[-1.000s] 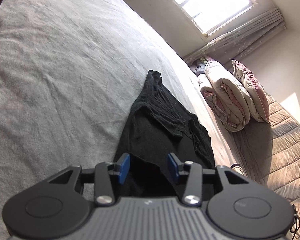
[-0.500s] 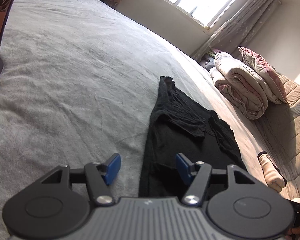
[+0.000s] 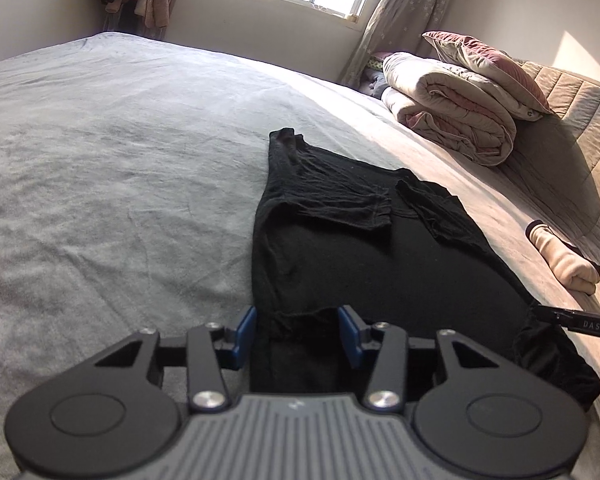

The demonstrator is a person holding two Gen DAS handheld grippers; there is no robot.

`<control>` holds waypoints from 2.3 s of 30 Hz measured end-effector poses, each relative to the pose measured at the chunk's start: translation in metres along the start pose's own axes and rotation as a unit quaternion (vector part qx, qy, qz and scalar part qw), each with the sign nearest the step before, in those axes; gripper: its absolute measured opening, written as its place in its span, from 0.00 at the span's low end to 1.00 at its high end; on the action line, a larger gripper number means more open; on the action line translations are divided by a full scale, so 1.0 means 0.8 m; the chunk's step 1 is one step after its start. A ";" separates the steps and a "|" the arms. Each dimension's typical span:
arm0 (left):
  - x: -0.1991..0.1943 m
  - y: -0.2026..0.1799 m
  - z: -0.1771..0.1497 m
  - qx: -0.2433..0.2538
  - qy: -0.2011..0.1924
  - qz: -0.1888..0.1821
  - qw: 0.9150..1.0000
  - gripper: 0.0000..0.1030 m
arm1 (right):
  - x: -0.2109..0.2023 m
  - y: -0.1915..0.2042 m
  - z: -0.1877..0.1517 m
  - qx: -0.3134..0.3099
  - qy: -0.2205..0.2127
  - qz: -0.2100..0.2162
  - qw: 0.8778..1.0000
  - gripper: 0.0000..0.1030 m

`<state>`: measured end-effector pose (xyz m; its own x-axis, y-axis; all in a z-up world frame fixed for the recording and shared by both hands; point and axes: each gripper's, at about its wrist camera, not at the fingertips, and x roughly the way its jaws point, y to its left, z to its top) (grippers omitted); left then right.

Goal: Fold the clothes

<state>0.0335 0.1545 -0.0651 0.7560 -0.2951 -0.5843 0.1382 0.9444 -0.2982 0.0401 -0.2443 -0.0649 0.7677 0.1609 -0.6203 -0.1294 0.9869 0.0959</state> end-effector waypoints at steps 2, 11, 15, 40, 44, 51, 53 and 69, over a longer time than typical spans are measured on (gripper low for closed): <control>0.001 0.001 0.002 -0.002 0.001 -0.003 1.000 0.29 | 0.001 0.002 -0.001 -0.002 -0.002 0.005 1.000 0.30; -0.008 0.005 0.005 -0.010 0.001 -0.016 1.000 0.27 | -0.001 -0.001 -0.004 0.003 -0.007 0.002 1.000 0.10; -0.015 0.008 0.006 -0.010 -0.009 -0.013 1.000 0.27 | -0.005 -0.005 -0.005 0.014 -0.010 0.000 1.000 0.08; -0.019 0.007 0.001 -0.016 0.011 -0.061 0.998 0.02 | -0.016 -0.001 -0.010 0.007 -0.052 -0.020 0.998 0.05; -0.024 0.019 0.001 -0.047 0.006 -0.072 0.996 0.02 | -0.018 -0.006 -0.012 0.017 -0.061 -0.031 0.998 0.04; -0.010 0.021 -0.003 -0.059 0.035 -0.042 0.997 0.06 | -0.008 -0.009 -0.015 0.018 -0.048 -0.040 0.998 0.05; -0.014 0.022 -0.001 -0.068 0.044 -0.044 0.996 0.11 | -0.009 -0.009 -0.014 0.018 -0.043 -0.035 0.998 0.08; -0.086 0.035 -0.038 -0.120 0.124 -0.062 0.983 0.44 | -0.088 -0.063 -0.029 0.134 0.036 0.021 0.990 0.46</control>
<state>-0.0341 0.1964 -0.0566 0.5591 -0.4599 -0.6898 0.0418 0.8466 -0.5306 -0.0220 -0.3055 -0.0438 0.7173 0.2109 -0.6640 0.0177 0.9473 0.3199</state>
